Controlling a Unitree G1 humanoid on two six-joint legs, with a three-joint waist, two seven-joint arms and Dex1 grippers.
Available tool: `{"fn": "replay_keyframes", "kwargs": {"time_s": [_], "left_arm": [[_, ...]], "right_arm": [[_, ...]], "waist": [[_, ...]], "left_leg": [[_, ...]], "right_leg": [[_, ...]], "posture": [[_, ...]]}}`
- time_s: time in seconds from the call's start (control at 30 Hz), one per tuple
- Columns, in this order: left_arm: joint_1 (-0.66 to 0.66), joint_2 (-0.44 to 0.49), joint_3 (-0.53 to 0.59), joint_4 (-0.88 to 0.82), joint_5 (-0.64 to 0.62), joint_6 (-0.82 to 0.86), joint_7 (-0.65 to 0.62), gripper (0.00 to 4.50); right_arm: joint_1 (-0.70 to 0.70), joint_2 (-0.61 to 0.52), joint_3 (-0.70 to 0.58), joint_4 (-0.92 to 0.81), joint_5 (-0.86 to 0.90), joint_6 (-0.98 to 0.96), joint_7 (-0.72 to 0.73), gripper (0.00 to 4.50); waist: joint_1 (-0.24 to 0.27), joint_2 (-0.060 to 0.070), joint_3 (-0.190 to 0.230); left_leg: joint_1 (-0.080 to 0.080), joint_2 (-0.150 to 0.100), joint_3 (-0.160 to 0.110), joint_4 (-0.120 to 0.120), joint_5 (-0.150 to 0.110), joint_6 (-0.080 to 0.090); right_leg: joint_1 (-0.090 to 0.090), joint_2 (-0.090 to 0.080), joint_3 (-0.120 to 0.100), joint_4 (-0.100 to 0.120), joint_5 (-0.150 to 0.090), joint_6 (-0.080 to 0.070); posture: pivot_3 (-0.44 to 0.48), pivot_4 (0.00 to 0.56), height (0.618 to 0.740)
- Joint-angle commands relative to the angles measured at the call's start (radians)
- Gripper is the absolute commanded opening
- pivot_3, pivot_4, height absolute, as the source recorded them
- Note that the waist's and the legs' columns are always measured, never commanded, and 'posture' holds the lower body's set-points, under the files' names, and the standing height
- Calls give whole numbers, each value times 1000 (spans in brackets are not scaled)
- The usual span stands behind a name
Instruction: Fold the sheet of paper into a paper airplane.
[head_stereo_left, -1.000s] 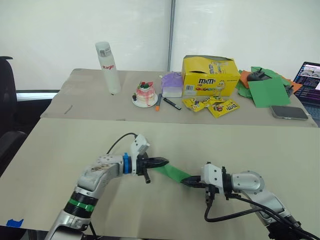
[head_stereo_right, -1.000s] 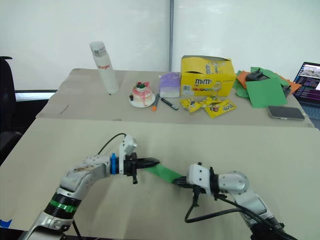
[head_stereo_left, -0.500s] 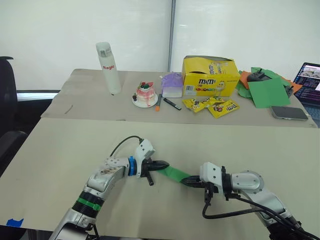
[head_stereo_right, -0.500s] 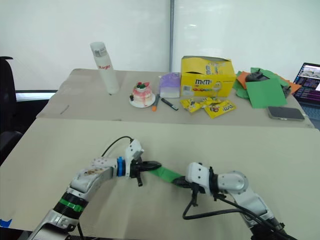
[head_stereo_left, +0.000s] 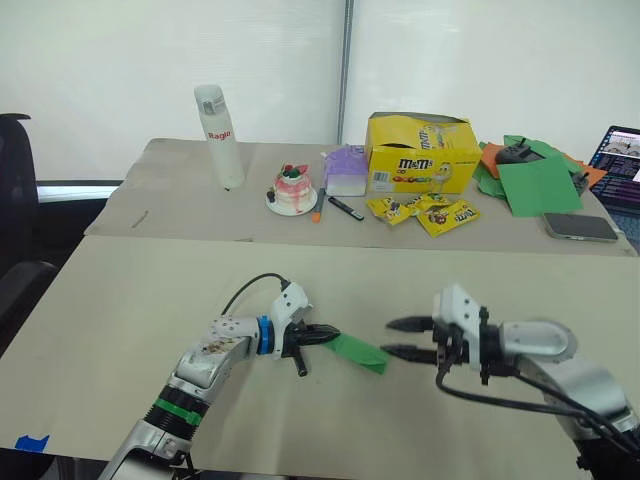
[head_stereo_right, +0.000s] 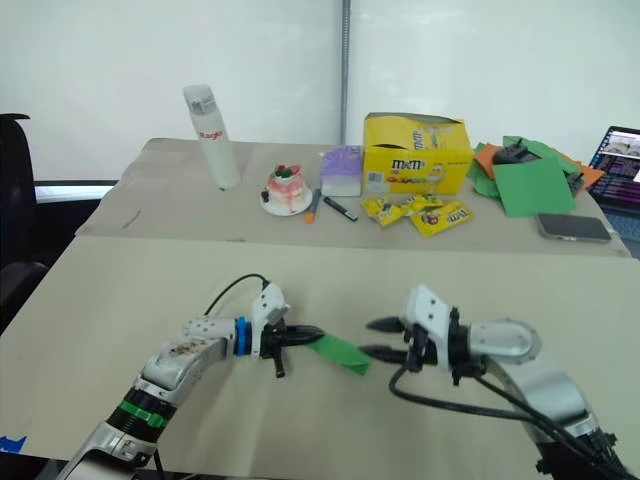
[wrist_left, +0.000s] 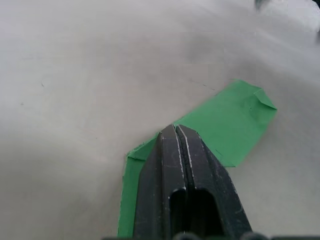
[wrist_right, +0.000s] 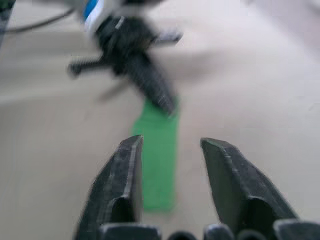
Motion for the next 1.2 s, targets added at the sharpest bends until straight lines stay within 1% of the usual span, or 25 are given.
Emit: {"fn": "replay_keyframes", "kwargs": {"time_s": [0.03, 0.07, 0.1, 0.2, 0.27, 0.3, 0.4, 0.53, 0.63, 0.87, 1.0, 1.1, 1.2], "left_arm": [[26, 12, -34, 46, 43, 21, 0, 0], [27, 12, -36, 42, 43, 23, -1, 0], [28, 13, -36, 38, 42, 26, 0, 0], [31, 13, -37, 31, 41, 32, 2, 0], [32, 13, -37, 28, 40, 37, 3, 0], [34, 14, -39, 25, 40, 40, 3, 0], [34, 15, -40, 23, 40, 43, 5, 0], [36, 16, -38, 15, 39, 42, 8, 0], [37, 17, -39, 11, 36, 45, 5, 0], [28, 16, -44, 21, 33, 48, -8, 0], [15, 11, -47, 34, 35, 39, -20, 0], [10, 10, -48, 39, 37, 38, -26, 0], [7, 9, -49, 44, 37, 40, -32, 0]], "right_arm": [[-12, 30, 55, 4, -52, -12, -44, 646], [-14, 40, 83, 16, -81, -23, -53, 270], [-21, 58, 113, 31, -111, -30, -73, 39], [-35, 104, 174, 56, -158, -47, -98, 39], [-61, 128, 243, 93, -246, -69, -129, 39], [-65, 146, 262, 104, -261, -72, -138, 39], [-71, 182, 284, 135, -280, -83, -153, 39], [-47, 162, 291, 178, -316, -99, -148, 39], [-5, 136, 265, 183, -316, -106, -152, 39], [117, 65, 150, 144, -268, -119, -145, 39], [205, 19, 54, 115, -216, -118, -128, 39], [217, 19, 6, 102, -186, -147, -128, 39], [160, 76, -41, 73, -103, -175, -128, 39]], "waist": [[2, 0, 0], [2, 0, 0], [2, 0, 0], [1, 0, 0], [0, 1, 0], [-1, 1, -1], [1, 1, 0], [1, 0, -1], [1, 0, -2], [4, -1, -6], [7, -1, -6], [5, -2, -6], [4, -2, -6]], "left_leg": [[0, 0, 0, 0, 0, 0], [-1, 0, 0, 0, 0, 0], [-1, 0, 0, 0, 0, 0], [-1, 0, 0, 0, 0, 0], [-1, 0, 0, 0, 0, 0], [-1, 0, 0, 0, 0, 0], [-1, 0, 0, 0, 0, 0], [0, -1, 1, 0, 0, 0], [0, -1, 1, 0, 0, 0], [0, -1, 0, 0, 0, 0], [0, -1, 0, 1, 0, 1], [0, -1, 0, 1, 0, 1], [0, -1, 0, 1, 0, 1]], "right_leg": [[0, 0, 0, 0, 0, 0], [0, 0, 0, -1, 0, 0], [0, 0, 0, -1, 0, 0], [-1, 0, 1, 0, 0, 0], [-1, 1, 1, 0, 0, 0], [-1, 1, 1, 0, 0, 0], [-1, 1, 0, 0, 0, 0], [0, 1, 0, 0, 0, 0], [0, 1, 0, 0, 0, 0], [1, 0, 0, -1, 0, 0], [1, 0, 1, -1, 0, 0], [2, 0, 1, -2, 0, 0], [2, 0, 1, -1, 0, 0]], "posture": [[0, 150, 738], [0, 150, 738], [0, 150, 738], [0, 150, 738], [0, 150, 738], [0, 150, 738], [0, 150, 738], [0, 150, 738], [0, 150, 738], [0, 150, 738], [0, 150, 738], [0, 150, 738], [0, 150, 738]]}}
